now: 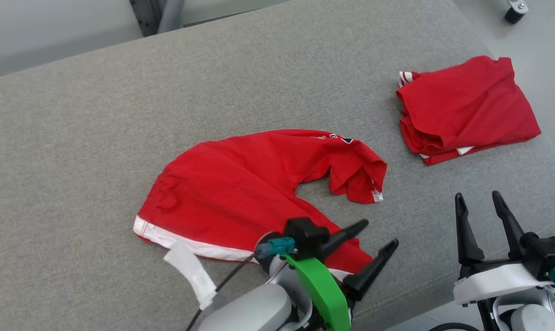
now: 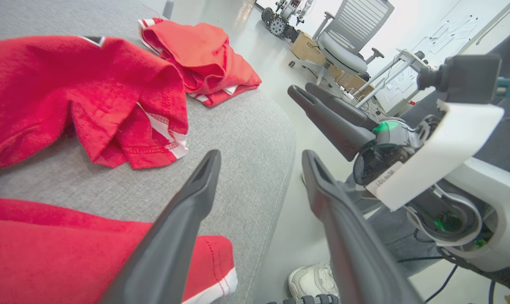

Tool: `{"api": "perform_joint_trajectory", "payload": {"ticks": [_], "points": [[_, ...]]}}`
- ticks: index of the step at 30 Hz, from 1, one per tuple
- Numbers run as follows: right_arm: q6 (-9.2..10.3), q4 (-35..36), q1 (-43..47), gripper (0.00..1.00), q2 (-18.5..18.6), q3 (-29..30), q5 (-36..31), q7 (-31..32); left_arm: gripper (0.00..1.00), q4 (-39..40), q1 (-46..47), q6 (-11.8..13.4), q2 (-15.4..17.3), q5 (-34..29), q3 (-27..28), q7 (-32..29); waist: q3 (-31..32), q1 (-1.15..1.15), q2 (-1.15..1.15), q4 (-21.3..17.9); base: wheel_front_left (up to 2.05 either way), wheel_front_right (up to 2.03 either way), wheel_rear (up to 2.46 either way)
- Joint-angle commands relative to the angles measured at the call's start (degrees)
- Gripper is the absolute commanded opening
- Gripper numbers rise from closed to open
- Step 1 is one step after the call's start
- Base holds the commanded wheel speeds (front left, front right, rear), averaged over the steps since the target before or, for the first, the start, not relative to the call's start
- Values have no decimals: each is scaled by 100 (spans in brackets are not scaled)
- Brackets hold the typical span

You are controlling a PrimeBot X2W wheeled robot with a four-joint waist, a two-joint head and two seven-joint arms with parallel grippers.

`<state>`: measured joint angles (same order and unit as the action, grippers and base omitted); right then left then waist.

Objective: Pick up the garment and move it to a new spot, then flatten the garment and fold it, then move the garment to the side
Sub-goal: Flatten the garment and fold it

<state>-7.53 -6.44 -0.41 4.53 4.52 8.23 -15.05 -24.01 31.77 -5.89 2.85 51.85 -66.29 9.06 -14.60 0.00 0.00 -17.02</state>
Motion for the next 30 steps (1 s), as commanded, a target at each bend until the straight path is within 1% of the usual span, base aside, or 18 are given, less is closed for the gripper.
{"api": "perform_joint_trajectory", "payload": {"ticks": [1,3,5,7,10,14,17,19,21,22,23,26,30], "points": [[9,83,78,100,51,17,-57,-17,100,149,-8,96,102,71,149,163,289,0,0,273,0,0,0],[9,209,163,100,93,39,-87,-16,100,418,-99,342,287,43,427,339,445,0,0,421,0,0,0],[9,359,225,100,116,64,-96,-17,100,727,-217,624,538,-48,688,463,581,0,0,595,0,0,0],[9,490,290,100,136,51,-131,-17,100,1069,-358,902,834,-114,949,525,699,0,0,770,0,0,0],[9,652,409,100,192,-6,-178,-17,100,1512,-630,1294,1367,-311,1260,575,869,0,0,1030,0,0,0],[9,734,548,100,264,-56,-252,-17,100,1876,-1126,1713,2005,-494,1676,608,1107,0,0,1344,0,0,0],[9,744,652,100,302,-67,-262,-17,100,2122,-1566,1955,2257,-722,2140,613,1228,0,0,1571,0,0,0],[9,732,706,100,321,-77,-260,-17,100,2259,-2022,2004,2327,-807,2555,610,1266,0,0,1686,0,0,0],[9,703,747,100,319,-77,-257,-17,100,2342,-2430,1960,2379,-954,2977,610,1282,0,0,1775,0,0,0],[9,669,764,100,322,-75,-256,-17,100,2347,-2628,1918,2376,-1039,3140,611,1295,0,0,1824,0,0,0],[9,669,764,100,322,-75,-256,-17,100,2347,-2628,1918,2376,-1039,3140,611,1295,0,0,1824,0,0,0],[9,533,870,100,315,-66,-259,-17,100,2288,-3217,1725,2248,-1229,3704,612,1378,0,0,1960,0,0,0],[9,344,995,100,265,-27,-237,-17,100,2190,-3817,1345,1975,-1616,4492,612,1474,0,0,2092,0,0,0]]}}
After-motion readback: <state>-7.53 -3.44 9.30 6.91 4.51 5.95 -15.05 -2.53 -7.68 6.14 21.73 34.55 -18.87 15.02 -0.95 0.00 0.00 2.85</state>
